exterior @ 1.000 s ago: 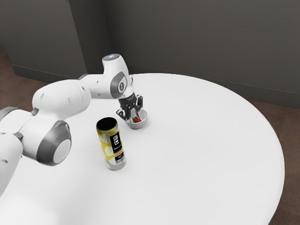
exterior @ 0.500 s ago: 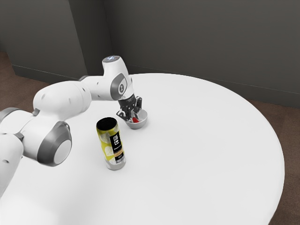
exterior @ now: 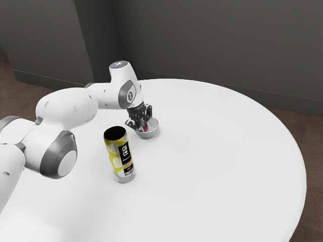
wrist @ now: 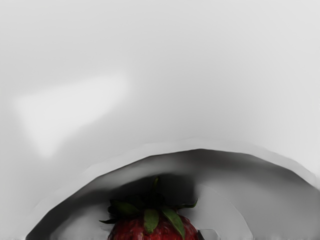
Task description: Take strawberry from the bowl
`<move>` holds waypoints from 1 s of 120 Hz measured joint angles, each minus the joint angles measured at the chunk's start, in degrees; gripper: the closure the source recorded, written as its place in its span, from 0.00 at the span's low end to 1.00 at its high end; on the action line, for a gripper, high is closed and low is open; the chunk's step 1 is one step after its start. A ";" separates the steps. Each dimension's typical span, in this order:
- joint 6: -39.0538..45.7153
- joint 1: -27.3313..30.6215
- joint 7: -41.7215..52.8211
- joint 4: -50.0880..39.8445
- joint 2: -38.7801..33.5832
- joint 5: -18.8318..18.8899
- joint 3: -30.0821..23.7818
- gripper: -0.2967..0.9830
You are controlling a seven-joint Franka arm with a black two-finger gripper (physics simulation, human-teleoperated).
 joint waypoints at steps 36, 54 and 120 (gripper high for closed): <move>-0.36 -1.46 -0.32 -0.50 -1.77 0.70 0.06 0.71; -0.61 -4.10 -0.48 -5.71 -7.54 1.24 0.15 0.72; -0.72 -18.70 -1.01 -10.09 -15.92 4.37 0.06 0.40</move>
